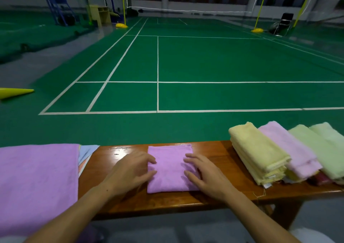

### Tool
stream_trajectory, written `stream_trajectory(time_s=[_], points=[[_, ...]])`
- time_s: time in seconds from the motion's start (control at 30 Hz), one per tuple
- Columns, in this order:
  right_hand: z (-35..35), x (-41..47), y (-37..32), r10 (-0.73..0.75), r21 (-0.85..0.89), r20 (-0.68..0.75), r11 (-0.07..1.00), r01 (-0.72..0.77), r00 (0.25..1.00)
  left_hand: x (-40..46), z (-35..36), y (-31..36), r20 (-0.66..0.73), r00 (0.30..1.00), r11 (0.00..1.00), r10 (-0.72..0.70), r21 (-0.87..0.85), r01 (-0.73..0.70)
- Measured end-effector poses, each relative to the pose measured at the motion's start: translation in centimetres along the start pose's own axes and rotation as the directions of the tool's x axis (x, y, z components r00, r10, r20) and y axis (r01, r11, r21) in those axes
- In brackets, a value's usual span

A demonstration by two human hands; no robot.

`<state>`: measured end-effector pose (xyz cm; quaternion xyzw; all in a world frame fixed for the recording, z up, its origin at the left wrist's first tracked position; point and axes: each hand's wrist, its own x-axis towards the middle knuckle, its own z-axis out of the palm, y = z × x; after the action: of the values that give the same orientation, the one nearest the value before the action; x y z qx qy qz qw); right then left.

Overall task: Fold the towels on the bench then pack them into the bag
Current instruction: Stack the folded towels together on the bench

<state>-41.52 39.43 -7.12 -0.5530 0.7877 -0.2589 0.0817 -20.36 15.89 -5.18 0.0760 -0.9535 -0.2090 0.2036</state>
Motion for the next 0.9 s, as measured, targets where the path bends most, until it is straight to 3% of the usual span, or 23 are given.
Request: stream_trajectory(time_s=[0.13, 0.23, 0.37, 0.57, 0.73, 0.9], points=[[1.2, -0.8, -0.5, -0.034, -0.040, 0.140, 0.998, 0.040, 0.990, -1.1, 1.4, 1.0, 0.276, 0.960, 0.979, 0.053, 0.175, -0.104], [1.4, -0.9, -0.4, -0.012, -0.057, 0.134, 0.998, 0.019, 0.991, -1.3, 1.9, 1.1, 0.248, 0.966, 0.959, 0.071, 0.249, -0.135], [1.5, -0.7, -0.6, -0.050, -0.148, 0.127, 0.987, 0.068, 0.991, -0.6, 2.0, 1.2, 0.183, 0.974, 0.958, 0.132, 0.227, -0.173], [1.6, -0.3, -0.8, -0.104, -0.235, 0.040, 0.966, 0.110, 0.994, -0.1, 1.6, 1.5, 0.143, 0.988, 0.997, -0.061, -0.046, 0.068], [0.4, -0.2, -1.1, 0.029, -0.022, -0.036, 0.999, -0.030, 0.999, -0.3, 1.1, 1.4, 0.081, 0.984, 0.963, -0.157, -0.208, 0.171], [-0.3, 0.4, -1.6, 0.188, 0.283, -0.073, 0.946, -0.160, 0.979, 0.4, 1.2, 0.9, -0.004, 0.956, 0.921, -0.292, -0.272, 0.280]])
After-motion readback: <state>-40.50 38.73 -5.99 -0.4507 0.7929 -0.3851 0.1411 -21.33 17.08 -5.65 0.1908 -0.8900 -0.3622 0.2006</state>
